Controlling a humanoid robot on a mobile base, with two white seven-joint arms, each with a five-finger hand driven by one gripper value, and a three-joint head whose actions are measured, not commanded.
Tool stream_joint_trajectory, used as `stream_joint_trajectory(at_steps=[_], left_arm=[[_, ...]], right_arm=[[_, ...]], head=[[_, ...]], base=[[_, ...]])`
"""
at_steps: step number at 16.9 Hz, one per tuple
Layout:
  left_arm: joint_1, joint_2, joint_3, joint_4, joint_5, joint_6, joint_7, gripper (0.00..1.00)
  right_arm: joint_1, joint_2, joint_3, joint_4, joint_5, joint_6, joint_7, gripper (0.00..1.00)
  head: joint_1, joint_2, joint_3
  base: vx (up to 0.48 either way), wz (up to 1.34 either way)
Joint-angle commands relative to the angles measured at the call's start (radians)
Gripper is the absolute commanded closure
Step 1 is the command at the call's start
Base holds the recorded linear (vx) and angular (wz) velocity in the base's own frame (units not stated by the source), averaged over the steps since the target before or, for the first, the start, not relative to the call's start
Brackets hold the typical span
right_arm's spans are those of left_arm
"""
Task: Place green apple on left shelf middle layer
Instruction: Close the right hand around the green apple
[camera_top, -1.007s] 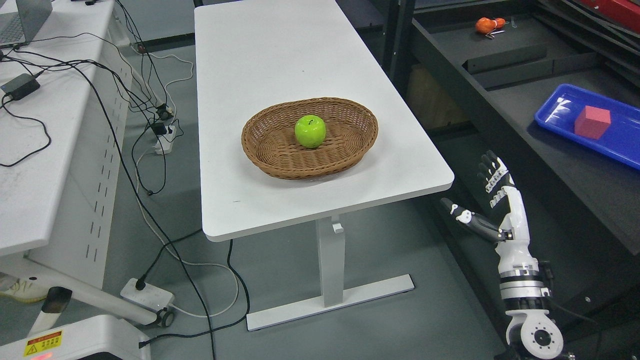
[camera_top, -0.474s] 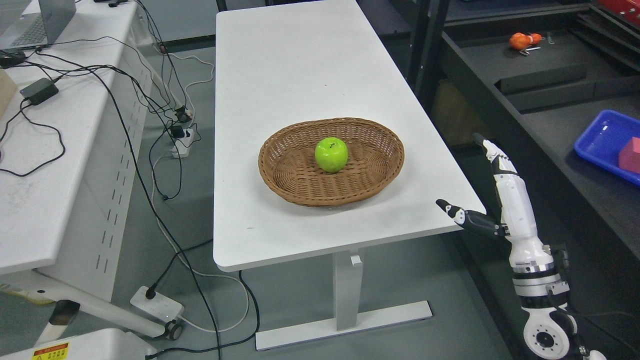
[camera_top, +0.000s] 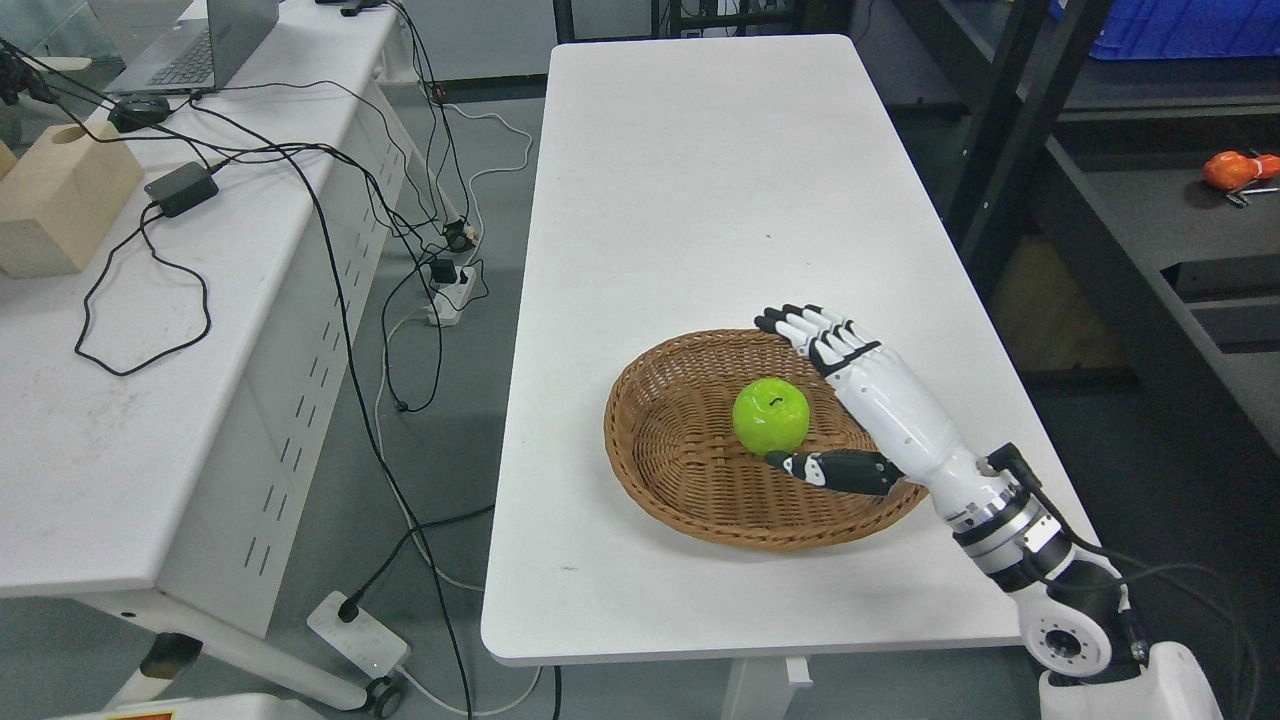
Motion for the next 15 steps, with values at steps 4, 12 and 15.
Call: stream_joint_trajectory(at_steps=[4, 12, 15], left_arm=[[0.0, 0.017, 0.0, 0.0, 0.0, -0.001, -0.001, 0.0], [0.0, 0.017, 0.0, 0.0, 0.0, -0.001, -0.001, 0.0], [0.0, 0.017, 0.0, 0.0, 0.0, -0.001, -0.001, 0.0]], right_arm=[[-0.082, -0.088, 0.159, 0.056, 0.114, 0.01, 0.112, 0.0], [-0.124, -0.121, 0.202, 0.156, 0.201, 0.044, 0.177, 0.0], [-0.125, -0.151, 0.218, 0.159, 0.205, 0.043, 0.177, 0.0]], head=[[0.0, 0.0, 0.0], [0.0, 0.0, 0.0], [0.0, 0.0, 0.0]], base=[[0.115, -0.03], [0.085, -0.04], [0.083, -0.06]])
